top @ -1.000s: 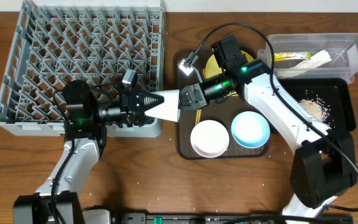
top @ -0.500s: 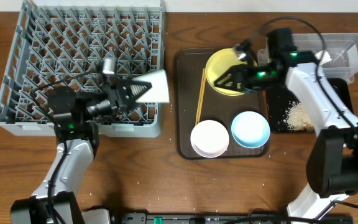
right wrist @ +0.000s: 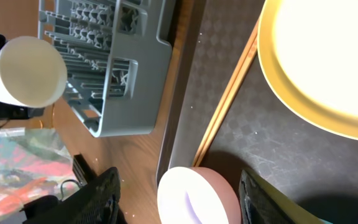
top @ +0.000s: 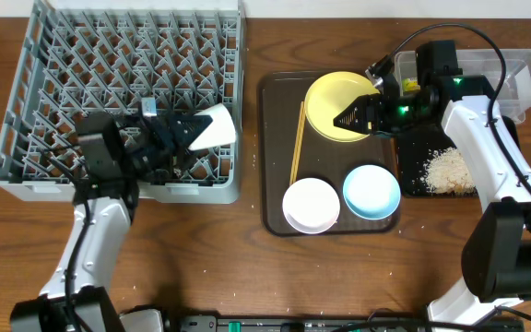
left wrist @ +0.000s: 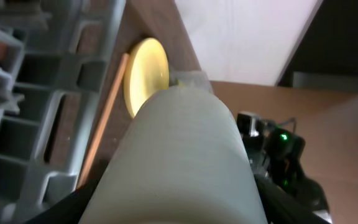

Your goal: Sort waste into correct bins and load items into the dishwasher

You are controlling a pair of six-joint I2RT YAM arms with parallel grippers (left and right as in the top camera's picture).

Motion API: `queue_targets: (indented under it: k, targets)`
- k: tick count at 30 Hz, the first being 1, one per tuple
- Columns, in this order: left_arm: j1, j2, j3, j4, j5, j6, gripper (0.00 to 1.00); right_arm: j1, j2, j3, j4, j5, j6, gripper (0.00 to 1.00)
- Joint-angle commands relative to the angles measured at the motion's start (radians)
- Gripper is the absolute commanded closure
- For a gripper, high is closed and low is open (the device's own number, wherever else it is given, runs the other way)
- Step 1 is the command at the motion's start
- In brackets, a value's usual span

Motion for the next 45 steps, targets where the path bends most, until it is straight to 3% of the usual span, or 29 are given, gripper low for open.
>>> queue_targets:
  k: [1,3,6,13,32,34,36,41,45]
  targets:
    - [-0.019,-0.037,0.160,-0.192,-0.125,0.252,0.73,0.009,-0.021,-0.004,-0.002,0.012,-0.019,0.40]
    - [-0.051,-0.047,0.286,-0.475,-0.278,0.407,0.73,0.009,-0.021,-0.004,-0.002,0.012,-0.019,0.41]
    - [-0.121,-0.046,0.415,-0.762,-0.533,0.534,0.73,0.010,-0.021,-0.004,-0.005,0.018,-0.020,0.40]
    - [-0.338,-0.016,0.462,-1.053,-1.029,0.594,0.72,0.047,-0.021,-0.004,-0.051,0.108,-0.053,0.38]
    - [-0.381,0.221,0.462,-0.970,-1.059,0.690,0.72,0.065,-0.021,-0.004,-0.080,0.144,-0.060,0.39]
    - [-0.381,0.251,0.461,-0.978,-1.050,0.689,0.62,0.065,-0.021,-0.004,-0.080,0.144,-0.060,0.40]
    - [-0.381,0.279,0.461,-0.988,-1.032,0.689,0.45,0.065,-0.021,-0.004,-0.080,0.145,-0.060,0.40]
    - [-0.380,0.302,0.462,-1.004,-1.023,0.690,0.13,0.065,-0.022,-0.004,-0.079,0.151,-0.060,0.44]
    - [-0.380,0.278,0.506,-1.026,-1.026,0.700,0.06,0.064,-0.036,-0.003,-0.080,0.182,-0.060,0.44]
